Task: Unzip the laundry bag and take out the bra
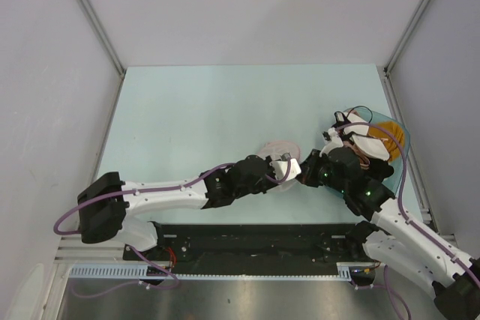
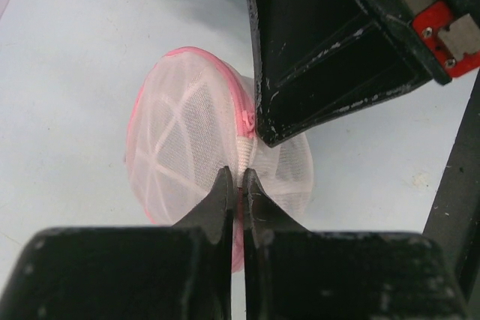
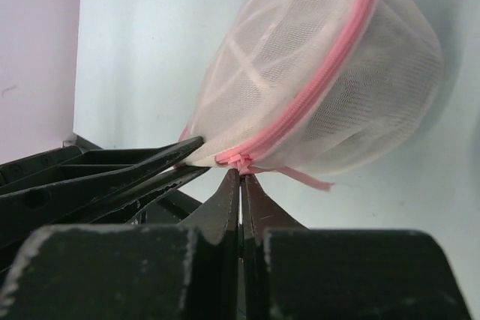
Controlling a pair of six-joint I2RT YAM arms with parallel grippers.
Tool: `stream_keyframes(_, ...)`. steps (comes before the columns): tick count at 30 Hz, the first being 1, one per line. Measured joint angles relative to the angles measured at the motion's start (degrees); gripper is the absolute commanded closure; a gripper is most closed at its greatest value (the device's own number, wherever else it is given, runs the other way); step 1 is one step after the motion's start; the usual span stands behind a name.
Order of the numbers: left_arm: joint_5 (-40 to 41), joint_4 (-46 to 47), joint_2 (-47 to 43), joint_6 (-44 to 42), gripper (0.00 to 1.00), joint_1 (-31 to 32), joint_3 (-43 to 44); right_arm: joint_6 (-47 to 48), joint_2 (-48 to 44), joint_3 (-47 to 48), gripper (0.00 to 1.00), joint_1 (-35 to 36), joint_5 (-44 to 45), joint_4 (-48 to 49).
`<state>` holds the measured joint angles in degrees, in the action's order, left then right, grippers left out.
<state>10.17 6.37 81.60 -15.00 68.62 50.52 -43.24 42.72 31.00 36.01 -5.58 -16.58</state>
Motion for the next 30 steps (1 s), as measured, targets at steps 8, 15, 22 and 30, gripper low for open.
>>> stream_keyframes(8,-0.79,1.14,-0.20,-0.04,1.00,0.04,-0.17,0.04,-4.02,0.00,1.00,-4.79,0.90,-4.28)
stream_keyframes(15,-1.33,1.16,-0.74,-0.09,0.99,0.13,-0.35,0.90,-5.35,0.00,1.00,-9.62,1.66,-7.30)
stream_keyframes(22,-1.33,1.49,-1.95,-0.83,1.00,0.15,-1.33,1.36,-5.77,0.00,1.00,-12.76,0.68,-8.72)
stream_keyframes(30,-2.03,2.60,-3.85,-6.67,0.98,-0.68,-2.84,1.55,-6.45,0.00,1.00,-12.92,0.07,-9.25)
